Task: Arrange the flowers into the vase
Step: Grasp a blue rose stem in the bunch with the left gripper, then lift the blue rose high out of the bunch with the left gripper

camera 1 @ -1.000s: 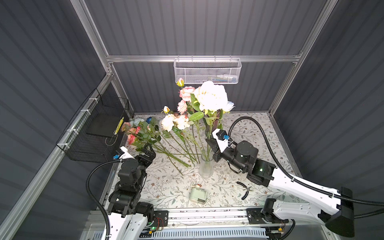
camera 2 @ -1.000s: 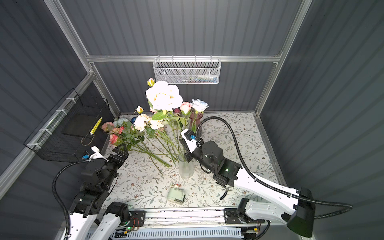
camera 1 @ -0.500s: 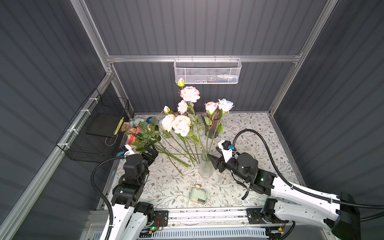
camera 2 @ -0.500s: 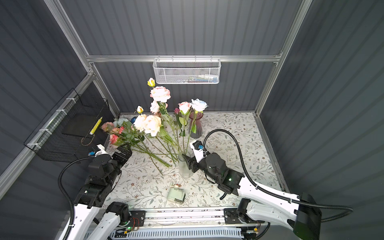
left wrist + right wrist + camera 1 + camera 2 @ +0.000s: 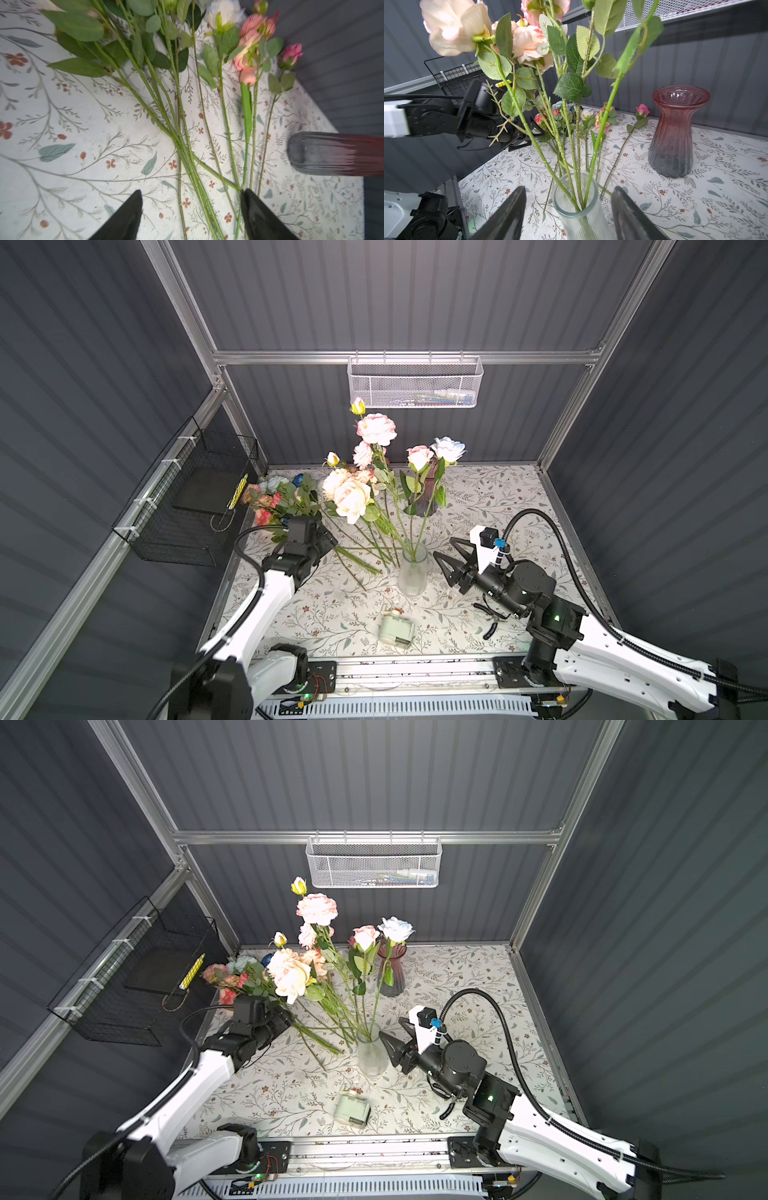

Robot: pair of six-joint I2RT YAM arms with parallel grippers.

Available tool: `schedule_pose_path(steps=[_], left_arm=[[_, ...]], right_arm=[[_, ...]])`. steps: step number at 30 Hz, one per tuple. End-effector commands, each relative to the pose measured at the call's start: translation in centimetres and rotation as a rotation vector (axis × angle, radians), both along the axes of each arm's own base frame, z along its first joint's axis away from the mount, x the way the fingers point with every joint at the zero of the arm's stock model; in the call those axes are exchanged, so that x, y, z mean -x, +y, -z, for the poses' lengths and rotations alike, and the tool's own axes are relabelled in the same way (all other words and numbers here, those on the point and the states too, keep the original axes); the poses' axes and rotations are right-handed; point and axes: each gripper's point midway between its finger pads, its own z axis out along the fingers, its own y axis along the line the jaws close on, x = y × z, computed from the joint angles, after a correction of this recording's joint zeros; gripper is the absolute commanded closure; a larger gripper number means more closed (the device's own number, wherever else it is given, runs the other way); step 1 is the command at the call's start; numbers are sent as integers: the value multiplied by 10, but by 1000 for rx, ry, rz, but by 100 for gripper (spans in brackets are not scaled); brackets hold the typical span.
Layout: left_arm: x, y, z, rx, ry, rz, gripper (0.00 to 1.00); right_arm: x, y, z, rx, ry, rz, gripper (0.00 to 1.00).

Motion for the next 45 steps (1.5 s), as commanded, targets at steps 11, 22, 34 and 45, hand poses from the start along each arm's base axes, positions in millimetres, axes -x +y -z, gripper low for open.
schedule_pose_path(steps=[11, 22, 34, 45], left_arm=[[-114, 11, 50, -65, 48, -76, 43], [-155, 9, 93, -136, 128, -64, 47], [-151, 8, 106, -165, 154, -58, 94], [-136, 12, -8, -168, -70, -63, 100]], right_arm=[[11, -24, 12, -6, 7, 23, 33], [13, -40, 16, -8, 2, 70, 34], [11, -47, 18, -18, -5, 102, 34], [12, -47, 10, -42, -19, 97, 34]])
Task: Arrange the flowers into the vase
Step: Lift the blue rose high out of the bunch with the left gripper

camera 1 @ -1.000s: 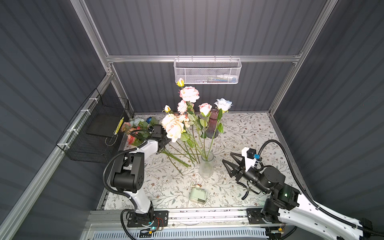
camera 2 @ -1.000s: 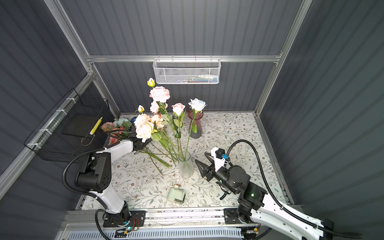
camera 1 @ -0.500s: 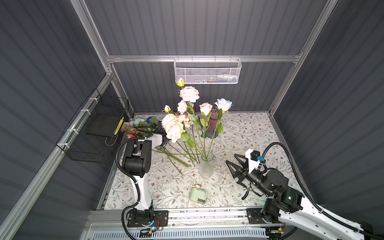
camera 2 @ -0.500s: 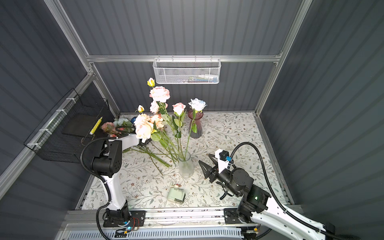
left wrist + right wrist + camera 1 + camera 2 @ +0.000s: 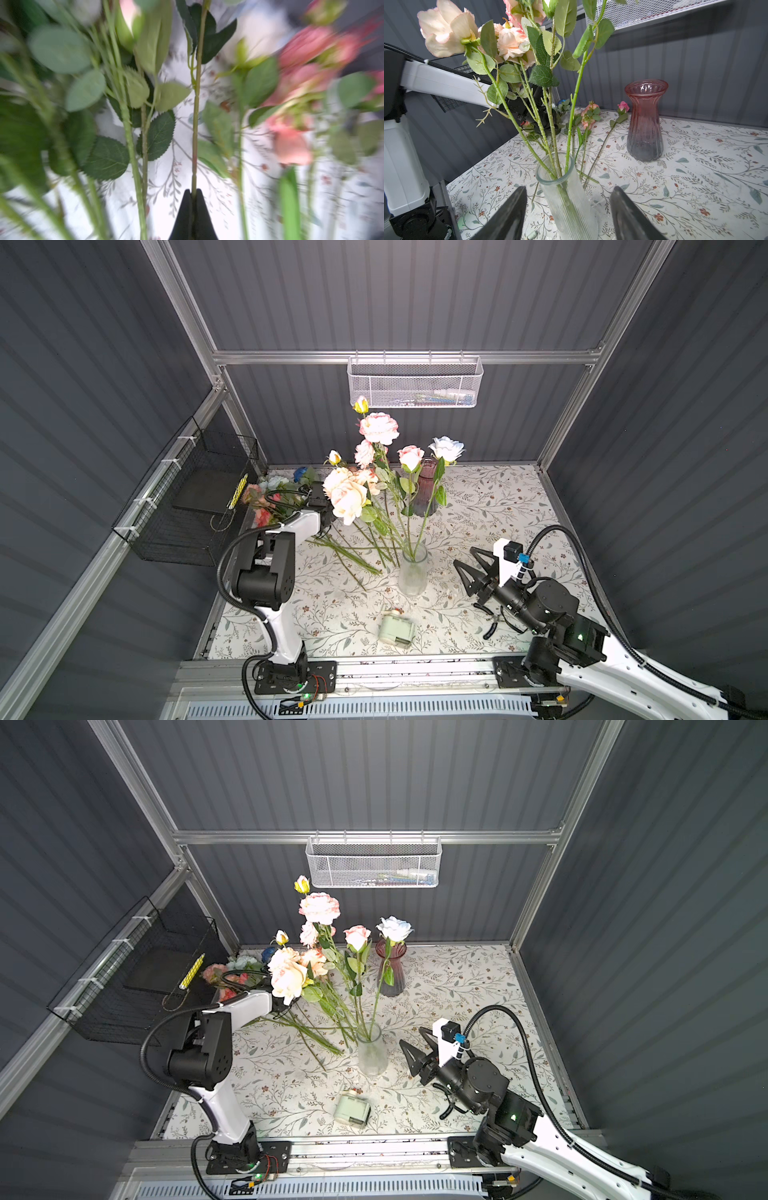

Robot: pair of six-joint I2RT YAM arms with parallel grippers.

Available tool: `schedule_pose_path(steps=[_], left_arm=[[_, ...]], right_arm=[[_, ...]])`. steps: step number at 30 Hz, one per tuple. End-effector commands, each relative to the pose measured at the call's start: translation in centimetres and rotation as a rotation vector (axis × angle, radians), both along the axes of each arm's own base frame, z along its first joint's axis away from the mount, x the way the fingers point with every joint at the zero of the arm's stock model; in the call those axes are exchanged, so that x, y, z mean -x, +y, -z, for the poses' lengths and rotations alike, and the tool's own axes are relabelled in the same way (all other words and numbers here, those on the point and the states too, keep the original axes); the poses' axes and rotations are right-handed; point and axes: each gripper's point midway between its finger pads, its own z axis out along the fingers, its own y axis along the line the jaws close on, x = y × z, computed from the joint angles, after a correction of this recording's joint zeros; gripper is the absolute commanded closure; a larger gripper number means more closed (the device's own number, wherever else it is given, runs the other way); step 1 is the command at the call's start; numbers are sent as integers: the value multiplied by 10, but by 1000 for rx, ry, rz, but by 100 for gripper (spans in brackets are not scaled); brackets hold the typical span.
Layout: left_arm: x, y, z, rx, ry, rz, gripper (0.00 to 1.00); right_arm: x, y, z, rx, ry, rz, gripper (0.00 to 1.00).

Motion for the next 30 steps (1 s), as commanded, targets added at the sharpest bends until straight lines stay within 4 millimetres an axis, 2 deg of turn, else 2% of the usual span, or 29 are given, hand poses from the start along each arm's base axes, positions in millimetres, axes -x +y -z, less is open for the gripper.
schedule_pose_path(steps=[1, 4, 7, 16, 20, 25, 27, 30], left_arm=[[11, 2, -57, -27, -104, 13, 100], [30, 4, -97, -32, -158, 36, 100], [58, 5, -132, -28, -211, 63, 100], [161, 11, -219, -2, -354, 159, 100], [201, 14, -277, -20, -489, 210, 100], [240, -13, -350, 27, -674, 413, 100], [257, -30, -376, 66, -759, 530, 100], [296, -62, -421, 150, -921, 759, 100]], right_arm=[[0, -3, -8, -32, -20, 12, 34], [0, -3, -9, -34, -24, 11, 34], [0, -2, -9, -32, -24, 6, 34], [2, -1, -18, -46, -34, -9, 34], [3, 2, -21, -48, -33, -19, 34], [5, 6, -29, -45, -36, -43, 34], [8, 6, -36, -55, -44, -57, 34], [16, 9, -53, -71, -66, -107, 34]])
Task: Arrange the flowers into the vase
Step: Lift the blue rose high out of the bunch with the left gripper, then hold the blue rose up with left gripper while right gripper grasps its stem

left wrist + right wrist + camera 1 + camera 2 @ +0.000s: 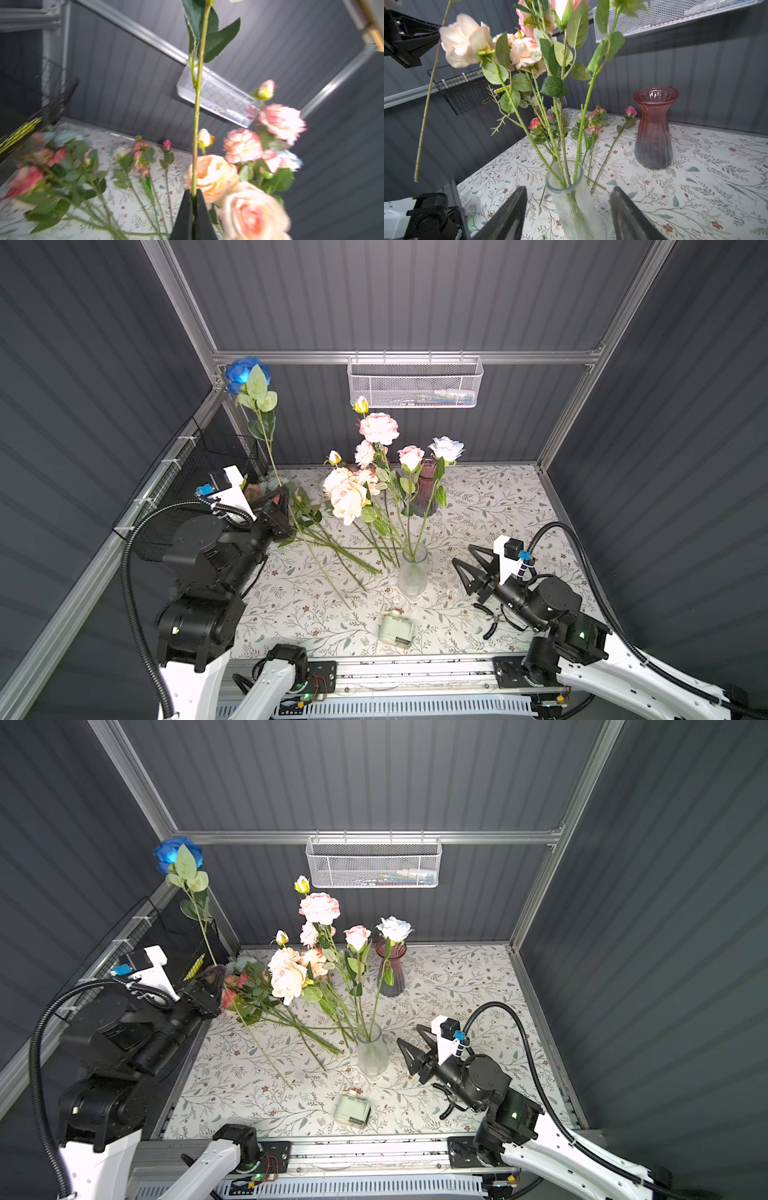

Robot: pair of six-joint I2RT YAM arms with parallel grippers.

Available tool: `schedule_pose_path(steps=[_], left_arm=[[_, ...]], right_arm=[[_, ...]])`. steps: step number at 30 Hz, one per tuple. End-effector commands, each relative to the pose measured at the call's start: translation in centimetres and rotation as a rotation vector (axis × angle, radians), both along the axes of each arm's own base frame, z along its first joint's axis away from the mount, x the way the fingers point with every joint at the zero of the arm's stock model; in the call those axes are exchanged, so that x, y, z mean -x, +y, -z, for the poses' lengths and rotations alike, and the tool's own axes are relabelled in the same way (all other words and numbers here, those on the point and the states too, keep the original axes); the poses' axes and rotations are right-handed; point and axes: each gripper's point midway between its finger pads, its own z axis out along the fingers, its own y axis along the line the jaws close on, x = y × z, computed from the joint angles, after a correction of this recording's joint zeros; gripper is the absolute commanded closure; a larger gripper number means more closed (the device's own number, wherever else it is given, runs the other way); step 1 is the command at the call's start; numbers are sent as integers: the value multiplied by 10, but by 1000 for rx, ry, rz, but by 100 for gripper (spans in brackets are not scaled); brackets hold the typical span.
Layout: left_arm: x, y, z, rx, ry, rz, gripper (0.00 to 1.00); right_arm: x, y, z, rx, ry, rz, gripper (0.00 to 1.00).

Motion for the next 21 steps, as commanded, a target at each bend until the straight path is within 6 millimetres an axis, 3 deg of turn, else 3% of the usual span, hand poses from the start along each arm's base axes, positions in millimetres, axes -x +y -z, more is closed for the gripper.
schedule_pose_path(steps=[1, 3, 5, 11, 17, 21], left_arm=[[47, -48, -42, -15, -176, 346, 100], [64, -61, -61, 14, -248, 461, 100], [67, -73, -73, 52, -265, 566, 100], [30, -97, -64, 193, -210, 732, 100], [21, -101, -70, 187, -239, 750, 100], [21, -104, -72, 185, -260, 786, 100]], right_arm=[[13, 3, -36, -47, -53, -73, 34], [20, 8, -49, -48, -64, -124, 34], [30, 17, -70, -52, -83, -197, 33], [53, 61, -127, -52, -106, -453, 31], [56, 118, -179, -71, -96, -674, 29], [46, 159, -197, -63, -62, -772, 28]])
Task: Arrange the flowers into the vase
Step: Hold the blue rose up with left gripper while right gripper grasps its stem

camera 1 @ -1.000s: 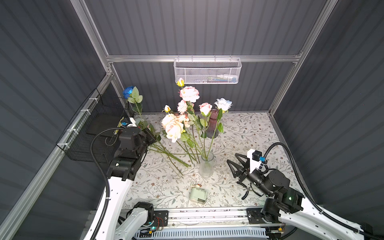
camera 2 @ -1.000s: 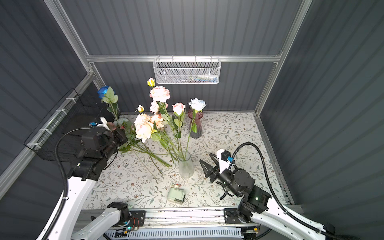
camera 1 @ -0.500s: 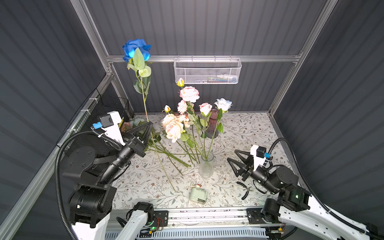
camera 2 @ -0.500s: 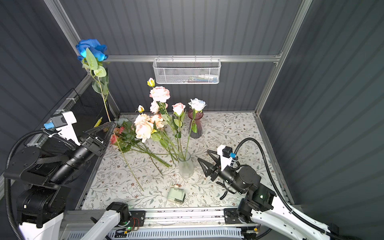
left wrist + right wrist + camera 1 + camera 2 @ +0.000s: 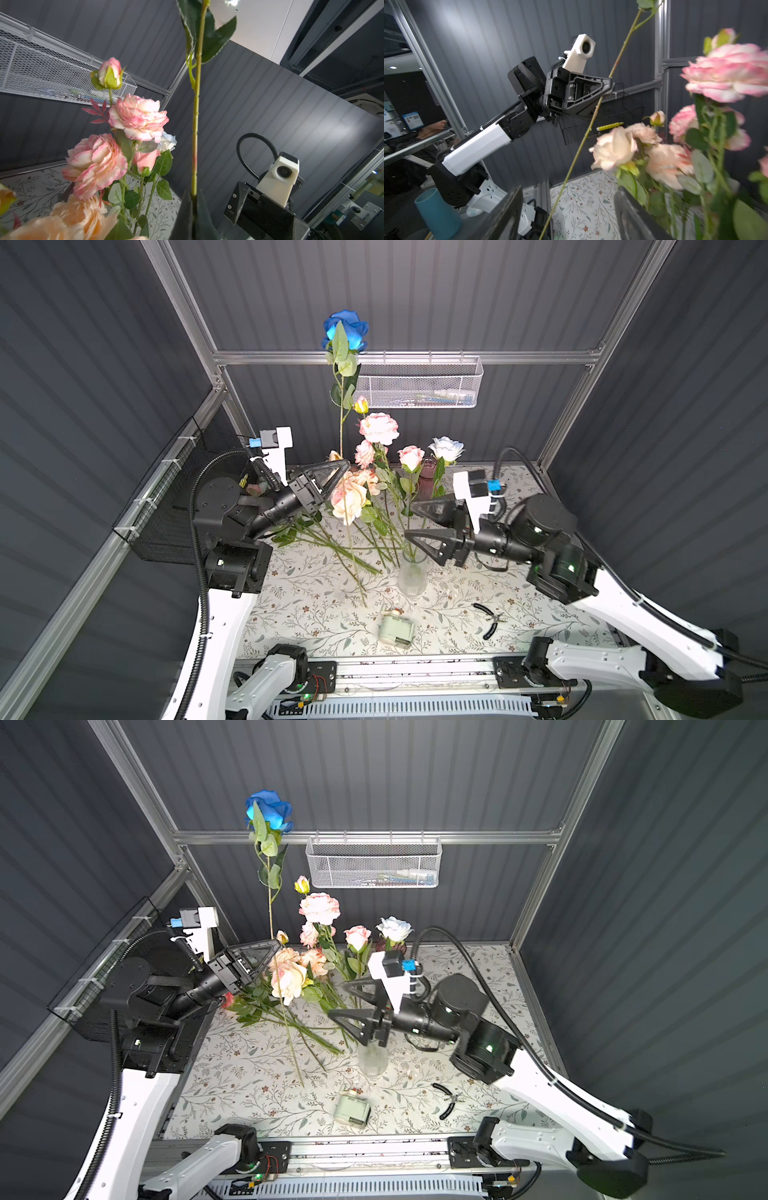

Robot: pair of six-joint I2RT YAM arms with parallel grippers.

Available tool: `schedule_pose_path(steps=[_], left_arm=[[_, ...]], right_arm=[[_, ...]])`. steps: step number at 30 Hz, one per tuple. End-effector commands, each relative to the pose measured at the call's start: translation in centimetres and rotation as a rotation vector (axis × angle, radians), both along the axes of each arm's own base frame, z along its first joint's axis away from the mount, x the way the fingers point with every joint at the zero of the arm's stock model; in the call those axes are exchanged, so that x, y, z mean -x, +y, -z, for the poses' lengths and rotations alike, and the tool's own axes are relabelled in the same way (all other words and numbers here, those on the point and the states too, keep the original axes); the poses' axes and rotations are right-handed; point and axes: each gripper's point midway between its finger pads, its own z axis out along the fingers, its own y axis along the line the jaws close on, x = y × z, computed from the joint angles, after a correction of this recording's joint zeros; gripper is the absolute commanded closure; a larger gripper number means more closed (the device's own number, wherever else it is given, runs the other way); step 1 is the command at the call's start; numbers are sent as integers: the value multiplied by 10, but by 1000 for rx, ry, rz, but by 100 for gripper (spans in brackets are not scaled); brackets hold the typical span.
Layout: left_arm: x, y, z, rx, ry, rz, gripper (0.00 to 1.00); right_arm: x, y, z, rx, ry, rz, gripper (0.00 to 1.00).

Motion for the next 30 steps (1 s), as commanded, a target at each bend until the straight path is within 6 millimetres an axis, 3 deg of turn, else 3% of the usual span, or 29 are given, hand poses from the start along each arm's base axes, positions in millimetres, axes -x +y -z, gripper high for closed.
schedule_pose_path(steps=[1, 4, 8, 18, 23, 26, 27, 28, 30], left_arm=[[31, -3, -27, 24, -141, 84, 100], [46, -3, -31, 39, -207, 114, 100], [68, -2, -39, 60, -299, 158, 100], [66, -6, -37, 108, -296, 249, 100], [63, -8, -34, 106, -285, 254, 100], [62, -8, -33, 111, -277, 256, 100], [61, -8, -32, 114, -272, 251, 89], [60, -8, -31, 116, -264, 242, 57], [56, -6, -29, 113, -250, 215, 15]], right_arm=[[8, 28, -11, 23, 28, -150, 28], [-2, 49, -13, 40, 57, -177, 28], [0, 63, -24, 26, 58, -229, 29], [10, 84, -30, 19, 74, -351, 39], [17, 92, -30, 22, 77, -395, 55], [15, 95, -29, 24, 85, -392, 78], [14, 95, -28, 23, 84, -386, 87], [13, 93, -28, 22, 79, -373, 95], [12, 87, -28, 15, 63, -337, 100]])
